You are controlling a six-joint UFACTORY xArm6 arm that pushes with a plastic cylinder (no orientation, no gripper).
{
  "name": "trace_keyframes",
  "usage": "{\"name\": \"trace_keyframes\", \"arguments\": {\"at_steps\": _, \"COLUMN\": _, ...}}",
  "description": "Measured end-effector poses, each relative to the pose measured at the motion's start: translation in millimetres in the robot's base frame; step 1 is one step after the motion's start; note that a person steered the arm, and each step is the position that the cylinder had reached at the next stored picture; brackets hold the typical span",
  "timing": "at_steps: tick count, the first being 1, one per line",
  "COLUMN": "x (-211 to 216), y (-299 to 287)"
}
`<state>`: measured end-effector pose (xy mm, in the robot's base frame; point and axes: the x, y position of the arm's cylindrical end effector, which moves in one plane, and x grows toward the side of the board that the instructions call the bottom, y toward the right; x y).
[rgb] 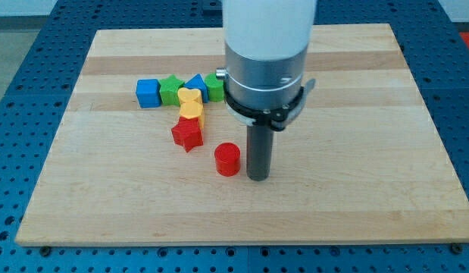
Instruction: Slide the red circle closer to the red star
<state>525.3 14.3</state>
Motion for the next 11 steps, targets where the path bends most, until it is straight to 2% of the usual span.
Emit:
{"name": "trace_keyframes", "arguments": {"at_steps": 1, "x": -28.1, "y": 0.0}}
{"name": "trace_keyframes", "arguments": {"at_steps": 5, "x": -14.4, "y": 20.7}}
{"name": "trace_keyframes", "arguments": {"at_steps": 11, "x": -12.3, "y": -44.1}}
